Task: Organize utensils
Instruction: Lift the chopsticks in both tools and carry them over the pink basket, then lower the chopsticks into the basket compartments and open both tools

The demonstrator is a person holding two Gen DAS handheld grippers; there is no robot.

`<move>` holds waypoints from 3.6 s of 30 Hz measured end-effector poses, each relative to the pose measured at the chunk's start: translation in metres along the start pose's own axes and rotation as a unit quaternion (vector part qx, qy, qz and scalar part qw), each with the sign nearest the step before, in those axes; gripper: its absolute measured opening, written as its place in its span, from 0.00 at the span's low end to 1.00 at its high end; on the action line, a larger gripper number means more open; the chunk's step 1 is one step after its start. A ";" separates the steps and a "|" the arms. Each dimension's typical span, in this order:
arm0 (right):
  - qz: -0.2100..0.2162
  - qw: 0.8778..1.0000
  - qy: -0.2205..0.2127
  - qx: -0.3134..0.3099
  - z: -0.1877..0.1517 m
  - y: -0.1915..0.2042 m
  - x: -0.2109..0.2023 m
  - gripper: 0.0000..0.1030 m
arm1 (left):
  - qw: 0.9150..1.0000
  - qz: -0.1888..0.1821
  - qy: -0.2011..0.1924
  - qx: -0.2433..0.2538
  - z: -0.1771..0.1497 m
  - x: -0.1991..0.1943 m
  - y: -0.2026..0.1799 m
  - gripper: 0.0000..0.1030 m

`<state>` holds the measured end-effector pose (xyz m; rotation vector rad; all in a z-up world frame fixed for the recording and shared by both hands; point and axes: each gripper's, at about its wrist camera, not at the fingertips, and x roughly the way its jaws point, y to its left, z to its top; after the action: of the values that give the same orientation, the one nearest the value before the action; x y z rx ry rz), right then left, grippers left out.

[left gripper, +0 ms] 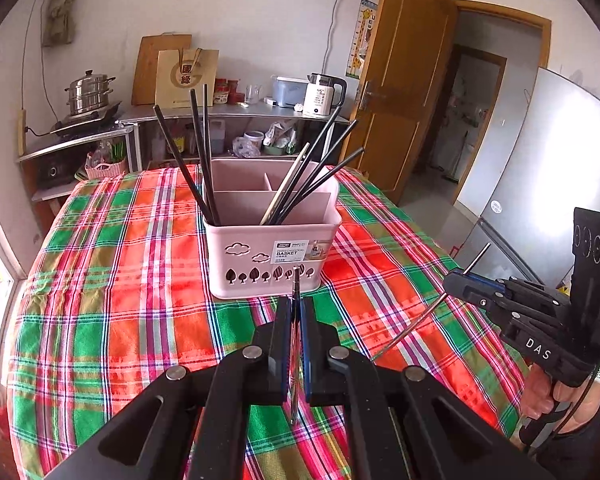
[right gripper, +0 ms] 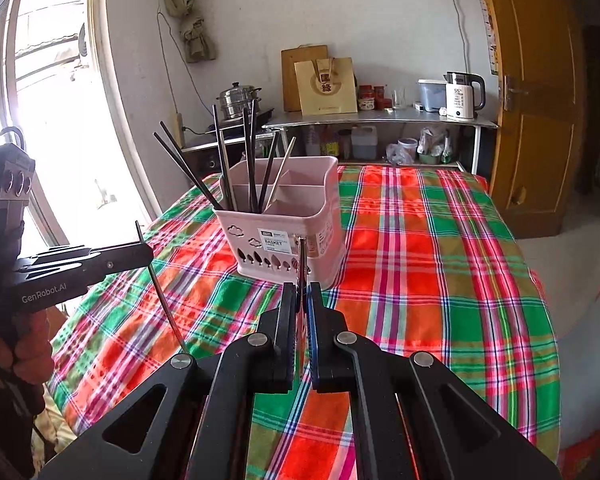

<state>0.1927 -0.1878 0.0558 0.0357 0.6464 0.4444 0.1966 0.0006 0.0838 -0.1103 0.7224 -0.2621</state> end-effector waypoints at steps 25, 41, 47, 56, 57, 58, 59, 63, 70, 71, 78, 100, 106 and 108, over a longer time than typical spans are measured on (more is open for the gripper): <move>0.018 0.999 -0.029 -0.015 0.018 0.013 -0.015 0.05 | 1.000 -0.011 -0.023 -0.006 0.017 -0.032 0.014 0.04; 0.011 0.995 -0.095 -0.009 0.103 0.002 -0.016 0.05 | 0.996 -0.003 -0.083 -0.014 0.115 -0.047 0.035 0.04; -0.003 0.993 -0.119 -0.005 0.139 -0.011 -0.009 0.05 | 0.995 0.007 -0.099 -0.010 0.148 -0.040 0.039 0.04; 0.032 0.990 -0.134 0.026 0.162 -0.018 0.022 0.05 | 0.995 0.011 -0.097 -0.007 0.165 -0.002 0.043 0.04; 0.035 0.990 -0.134 0.029 0.161 -0.017 0.026 0.05 | 0.995 0.013 -0.095 -0.007 0.165 0.003 0.044 0.04; 0.040 0.990 -0.133 0.032 0.162 -0.017 0.030 0.05 | 0.996 0.012 -0.092 -0.009 0.165 0.008 0.047 0.04; 0.047 0.990 -0.132 0.037 0.161 -0.016 0.035 0.05 | 0.996 0.012 -0.090 -0.011 0.163 0.013 0.049 0.04; 0.066 0.989 -0.120 0.049 0.157 -0.016 0.055 0.05 | 0.997 0.018 -0.079 -0.017 0.162 0.029 0.059 0.04; 0.082 0.991 -0.094 0.054 0.149 -0.012 0.080 0.05 | 0.998 0.019 -0.061 -0.015 0.163 0.047 0.072 0.04; 0.084 0.991 -0.090 0.054 0.147 -0.012 0.083 0.05 | 0.998 0.018 -0.058 -0.016 0.163 0.049 0.073 0.04; 0.094 0.992 -0.065 0.053 0.137 -0.010 0.100 0.05 | 0.999 0.009 -0.034 -0.022 0.151 0.064 0.085 0.04; 0.079 0.996 0.002 0.042 0.127 -0.007 0.125 0.05 | 1.000 0.008 -0.003 -0.018 0.140 0.083 0.080 0.04; 0.078 0.996 -0.006 0.041 0.129 -0.008 0.118 0.06 | 1.000 0.008 -0.016 -0.016 0.140 0.073 0.078 0.05; 0.076 0.996 -0.012 0.039 0.130 -0.009 0.113 0.10 | 1.000 0.005 -0.022 -0.016 0.142 0.067 0.077 0.08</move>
<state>0.3525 -0.1358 0.0937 0.1662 0.6393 0.5651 0.3546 0.0580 0.1324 -0.1412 0.6838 -0.2378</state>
